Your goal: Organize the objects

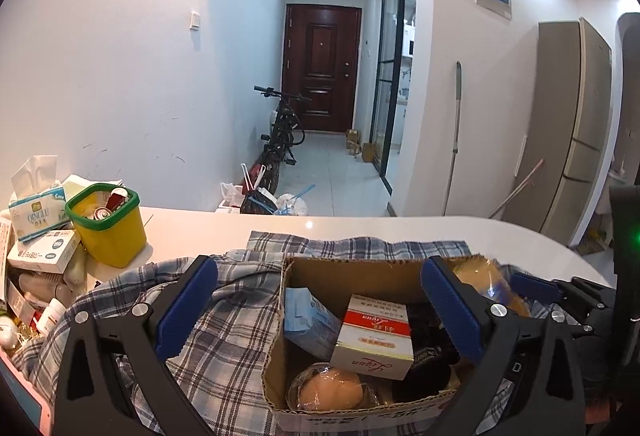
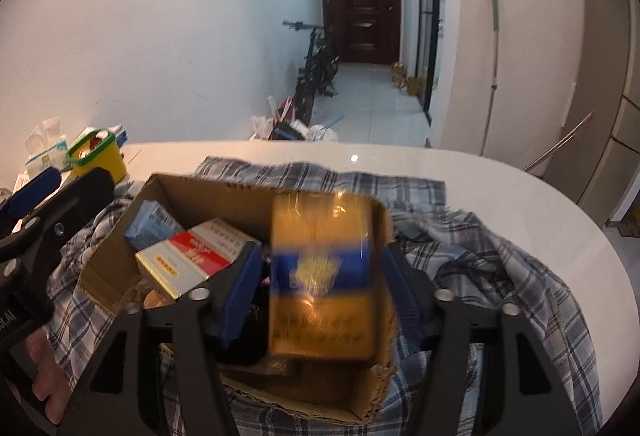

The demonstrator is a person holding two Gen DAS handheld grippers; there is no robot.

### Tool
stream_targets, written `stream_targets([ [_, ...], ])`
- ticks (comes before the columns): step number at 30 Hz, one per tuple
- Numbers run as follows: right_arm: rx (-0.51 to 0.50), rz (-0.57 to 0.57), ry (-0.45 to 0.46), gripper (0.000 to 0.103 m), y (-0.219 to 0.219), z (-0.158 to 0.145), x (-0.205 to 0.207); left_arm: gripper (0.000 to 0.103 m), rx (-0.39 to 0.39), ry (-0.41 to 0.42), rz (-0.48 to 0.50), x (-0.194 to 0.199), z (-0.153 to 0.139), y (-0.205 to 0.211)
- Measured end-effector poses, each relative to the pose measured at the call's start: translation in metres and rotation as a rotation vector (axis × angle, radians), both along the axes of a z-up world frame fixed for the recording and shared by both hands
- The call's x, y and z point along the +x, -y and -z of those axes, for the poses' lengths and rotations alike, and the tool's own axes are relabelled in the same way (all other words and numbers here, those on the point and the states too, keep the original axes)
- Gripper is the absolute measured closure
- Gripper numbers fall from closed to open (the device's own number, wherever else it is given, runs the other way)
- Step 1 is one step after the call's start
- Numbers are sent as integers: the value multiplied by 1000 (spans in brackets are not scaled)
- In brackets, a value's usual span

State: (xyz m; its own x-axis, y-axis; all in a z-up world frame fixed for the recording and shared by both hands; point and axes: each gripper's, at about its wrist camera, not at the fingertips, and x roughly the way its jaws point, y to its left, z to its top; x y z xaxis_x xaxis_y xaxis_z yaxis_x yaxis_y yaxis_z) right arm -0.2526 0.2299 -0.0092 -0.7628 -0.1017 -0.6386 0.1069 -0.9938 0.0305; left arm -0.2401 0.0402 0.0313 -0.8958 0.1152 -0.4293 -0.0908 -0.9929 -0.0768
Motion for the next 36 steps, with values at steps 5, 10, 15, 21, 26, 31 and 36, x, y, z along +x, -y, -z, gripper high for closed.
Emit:
stream_targets([
  [5, -35, 59, -72, 30, -13, -13, 6, 0, 3, -49, -11, 9, -9, 1],
  [10, -81, 89, -108, 30, -23, -25, 6, 0, -27, -112, -10, 17, -19, -4],
  [15, -66, 96, -212, 29, -22, -53, 22, 0, -41, -250, -3, 46, -50, -8],
  [21, -12, 92, -321, 29, -22, -98, 51, 0, 5, -428, -35, 107, -103, -1],
  [26, 102, 104, -421, 23, -25, -121, 99, 0, 41, -570, 35, 167, -144, 8],
  [31, 78, 80, -536, 6, -25, -142, 154, 0, 53, -535, 52, 191, -154, 16],
  [36, 40, 130, -678, 0, -22, -150, 202, 0, -9, -578, 11, 219, -142, 21],
])
